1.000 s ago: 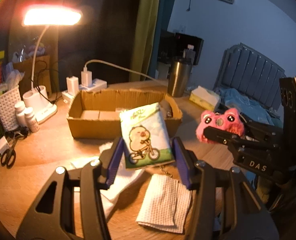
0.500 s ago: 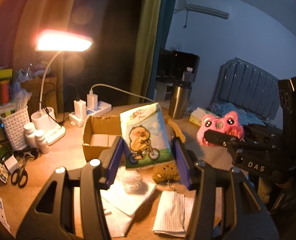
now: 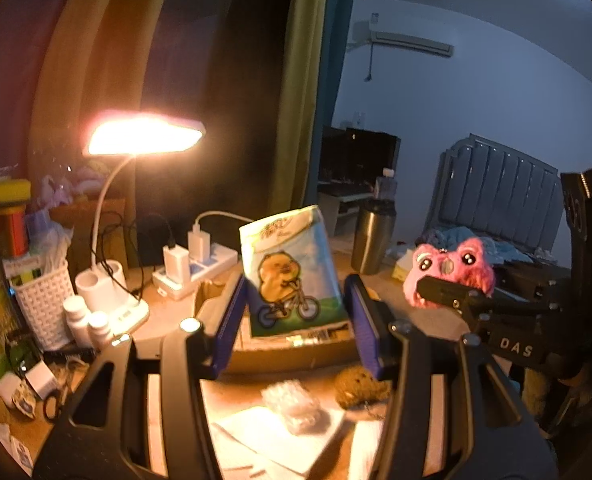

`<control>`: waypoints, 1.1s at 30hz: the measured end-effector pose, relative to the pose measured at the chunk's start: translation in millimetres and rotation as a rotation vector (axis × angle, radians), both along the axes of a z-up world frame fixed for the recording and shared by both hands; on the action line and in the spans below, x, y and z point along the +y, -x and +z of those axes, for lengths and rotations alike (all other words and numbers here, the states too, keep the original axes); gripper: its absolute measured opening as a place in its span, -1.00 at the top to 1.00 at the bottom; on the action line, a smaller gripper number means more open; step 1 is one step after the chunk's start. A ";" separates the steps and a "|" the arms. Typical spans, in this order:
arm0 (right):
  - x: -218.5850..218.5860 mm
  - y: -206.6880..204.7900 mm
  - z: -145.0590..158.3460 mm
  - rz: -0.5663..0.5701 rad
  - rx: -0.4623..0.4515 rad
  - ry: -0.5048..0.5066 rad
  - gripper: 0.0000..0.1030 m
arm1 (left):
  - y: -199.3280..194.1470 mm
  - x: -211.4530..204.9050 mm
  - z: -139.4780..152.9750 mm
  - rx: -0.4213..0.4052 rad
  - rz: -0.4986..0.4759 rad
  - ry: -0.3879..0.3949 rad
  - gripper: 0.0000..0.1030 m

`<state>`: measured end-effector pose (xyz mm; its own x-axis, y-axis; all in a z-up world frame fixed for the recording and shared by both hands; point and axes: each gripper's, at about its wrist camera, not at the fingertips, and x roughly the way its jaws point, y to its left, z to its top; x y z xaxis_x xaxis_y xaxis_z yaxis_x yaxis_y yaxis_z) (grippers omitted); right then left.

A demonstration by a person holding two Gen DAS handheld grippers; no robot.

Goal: Organize soft objects
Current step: 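Carry the tissue pack with the left tool while the right tool carries the pink plush over the box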

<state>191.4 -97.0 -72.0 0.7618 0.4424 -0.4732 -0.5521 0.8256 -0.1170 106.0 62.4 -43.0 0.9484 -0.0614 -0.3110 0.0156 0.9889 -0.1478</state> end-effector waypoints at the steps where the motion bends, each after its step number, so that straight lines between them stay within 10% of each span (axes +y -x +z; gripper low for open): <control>1: 2.4 -1.4 1.7 -0.002 -0.004 -0.002 0.31 | -1.8 1.2 1.3 -0.004 0.000 -0.001 0.01; 33: 26.3 -90.6 -5.9 0.063 -0.016 -0.108 0.30 | -97.3 21.8 -32.2 0.034 0.067 -0.058 0.01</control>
<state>281.9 -70.7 -77.9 0.7378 0.5376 -0.4082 -0.6022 0.7975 -0.0381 203.3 84.1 -75.2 0.9386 0.0207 -0.3443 -0.0548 0.9945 -0.0895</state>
